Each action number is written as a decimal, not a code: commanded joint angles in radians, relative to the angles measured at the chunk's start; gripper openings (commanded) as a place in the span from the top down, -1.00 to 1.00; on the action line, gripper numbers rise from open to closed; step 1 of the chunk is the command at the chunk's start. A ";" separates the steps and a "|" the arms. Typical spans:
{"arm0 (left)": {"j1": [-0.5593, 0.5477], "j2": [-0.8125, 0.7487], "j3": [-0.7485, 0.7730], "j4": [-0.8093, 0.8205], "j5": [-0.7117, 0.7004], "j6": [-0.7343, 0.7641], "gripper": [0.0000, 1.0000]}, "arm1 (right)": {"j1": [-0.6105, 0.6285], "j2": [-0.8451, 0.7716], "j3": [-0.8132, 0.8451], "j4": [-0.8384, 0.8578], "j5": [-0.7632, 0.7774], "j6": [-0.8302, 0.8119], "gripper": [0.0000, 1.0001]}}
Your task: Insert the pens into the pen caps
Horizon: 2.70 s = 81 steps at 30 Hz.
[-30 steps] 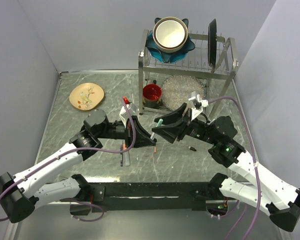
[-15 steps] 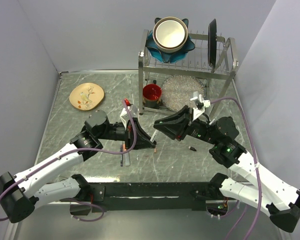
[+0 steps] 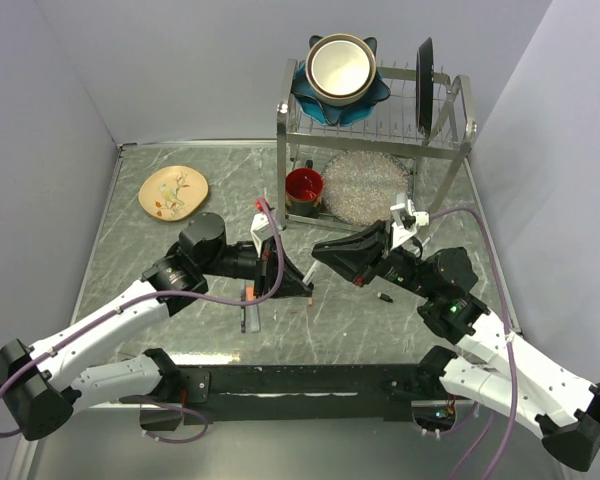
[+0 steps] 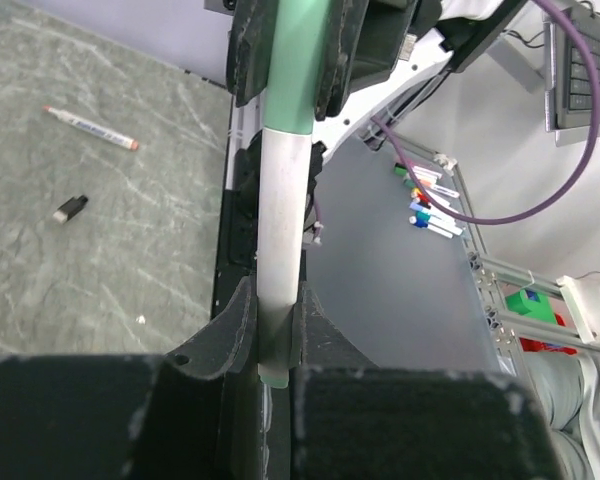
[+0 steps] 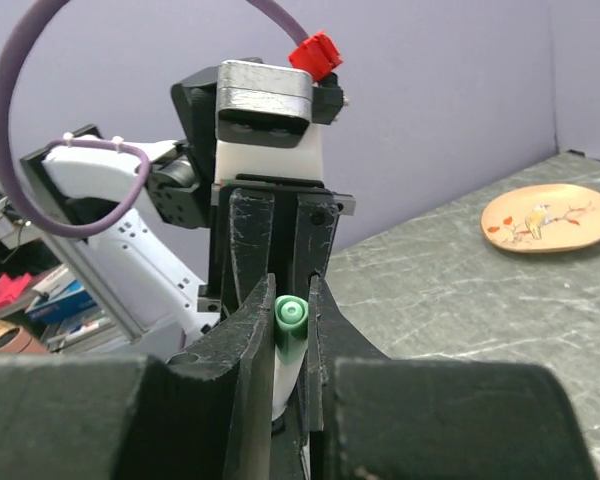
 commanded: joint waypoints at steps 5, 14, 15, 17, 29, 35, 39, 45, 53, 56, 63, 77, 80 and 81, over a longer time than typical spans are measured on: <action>0.075 0.027 0.078 0.067 -0.163 -0.002 0.98 | 0.064 0.043 -0.121 -0.123 -0.074 -0.009 1.00; 0.096 0.100 0.072 0.197 -0.033 -0.109 0.98 | 0.093 0.000 -0.144 -0.051 -0.086 0.008 0.94; 0.096 0.094 0.066 0.200 -0.021 -0.109 0.98 | 0.093 -0.004 -0.117 -0.062 -0.074 0.005 0.81; 0.096 0.069 0.060 0.161 -0.027 -0.089 0.98 | 0.086 -0.013 -0.085 -0.090 -0.049 0.003 0.32; 0.095 -0.094 -0.135 -0.155 -0.468 -0.199 0.98 | 0.044 -0.107 0.126 -0.358 0.320 -0.043 -0.78; 0.064 0.040 -0.176 -0.283 -0.585 -0.394 0.98 | 0.044 -0.193 0.032 -0.390 0.449 -0.023 -0.89; -0.054 0.199 -0.213 -0.271 -0.769 -0.503 0.98 | 0.044 -0.207 0.006 -0.399 0.453 -0.037 -0.89; -0.148 0.305 -0.186 -0.316 -0.893 -0.615 0.94 | 0.044 -0.220 0.008 -0.439 0.454 -0.061 -0.89; -0.183 0.328 -0.172 -0.409 -1.004 -0.693 0.56 | 0.044 -0.280 -0.025 -0.442 0.459 -0.069 -0.89; -0.186 0.353 -0.158 -0.432 -1.033 -0.706 0.53 | 0.044 -0.290 -0.025 -0.452 0.462 -0.074 -0.89; -0.189 0.376 -0.153 -0.445 -1.053 -0.727 0.38 | 0.043 -0.323 -0.026 -0.490 0.465 -0.081 -0.89; -0.188 -0.003 0.003 -0.464 -1.301 -0.434 -0.36 | 0.033 -0.112 -0.008 -0.643 0.827 0.106 -1.00; -0.186 -0.101 -0.023 -0.401 -1.330 -0.371 -0.99 | 0.020 -0.031 0.026 -0.695 0.864 0.149 -1.00; -0.185 -0.142 -0.031 -0.389 -1.338 -0.341 -0.99 | 0.010 -0.011 0.031 -0.712 0.873 0.152 -1.00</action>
